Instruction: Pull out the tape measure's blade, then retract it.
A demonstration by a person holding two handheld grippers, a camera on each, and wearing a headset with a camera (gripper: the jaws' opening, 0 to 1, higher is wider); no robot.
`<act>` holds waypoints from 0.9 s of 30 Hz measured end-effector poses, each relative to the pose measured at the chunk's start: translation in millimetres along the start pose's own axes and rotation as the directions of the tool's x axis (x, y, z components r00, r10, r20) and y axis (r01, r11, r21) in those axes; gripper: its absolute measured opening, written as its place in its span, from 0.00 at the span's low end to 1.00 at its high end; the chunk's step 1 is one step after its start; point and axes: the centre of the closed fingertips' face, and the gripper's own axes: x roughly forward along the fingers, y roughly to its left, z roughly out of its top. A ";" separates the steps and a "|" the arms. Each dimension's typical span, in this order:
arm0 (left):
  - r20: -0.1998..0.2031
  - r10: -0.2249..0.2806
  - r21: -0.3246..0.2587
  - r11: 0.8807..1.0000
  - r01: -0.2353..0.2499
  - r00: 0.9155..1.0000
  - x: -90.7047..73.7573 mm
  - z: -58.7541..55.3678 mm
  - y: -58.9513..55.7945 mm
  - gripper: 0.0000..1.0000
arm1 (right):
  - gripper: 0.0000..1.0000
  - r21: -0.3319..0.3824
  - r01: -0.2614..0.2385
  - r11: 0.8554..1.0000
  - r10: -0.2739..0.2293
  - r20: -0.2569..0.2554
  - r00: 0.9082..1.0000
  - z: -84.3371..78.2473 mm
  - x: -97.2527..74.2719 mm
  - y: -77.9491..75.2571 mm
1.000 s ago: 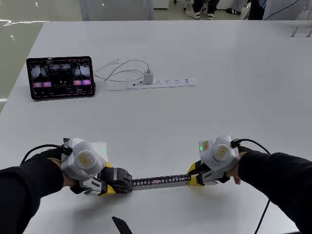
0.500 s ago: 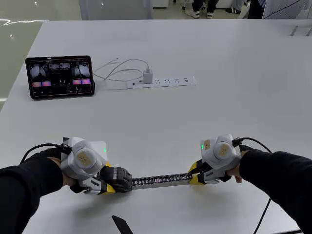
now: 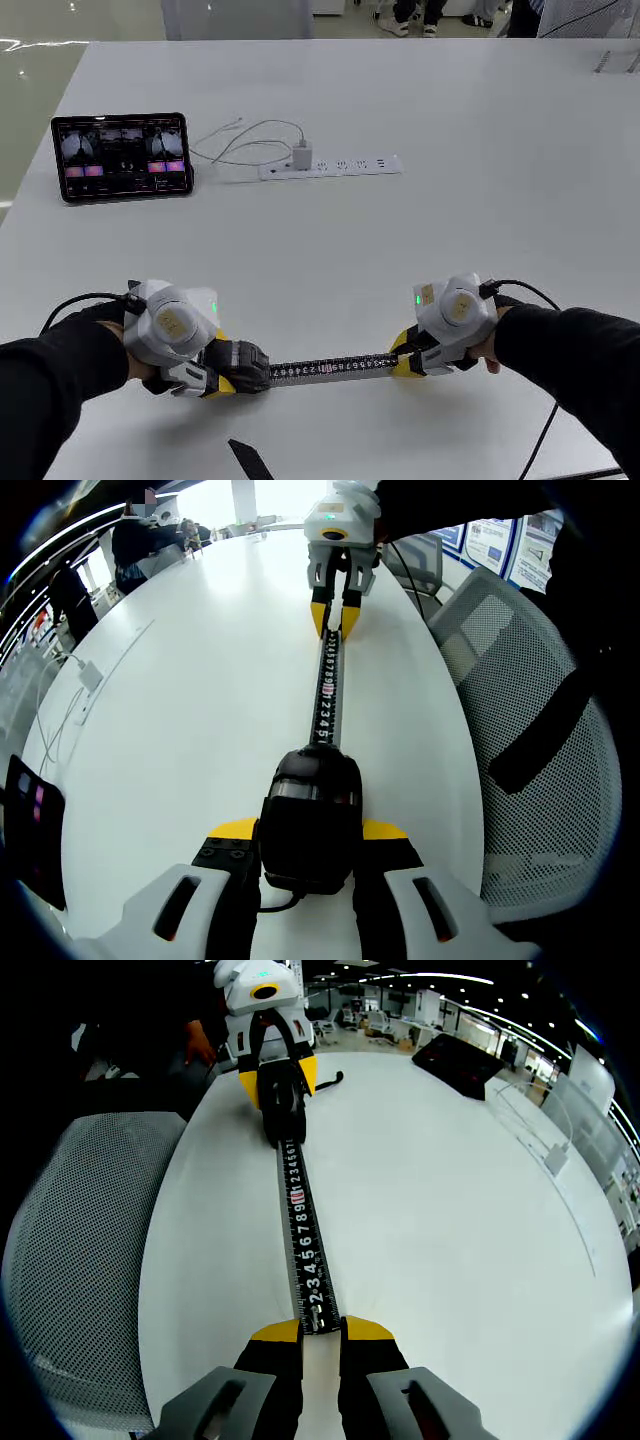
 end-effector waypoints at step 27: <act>0.000 0.001 0.000 1.000 -0.001 1.000 0.4 -0.4 0.6 0.30 | 0.08 0.009 0.010 1.000 -0.010 -0.009 1.000 -11.0 -7.1 -2.5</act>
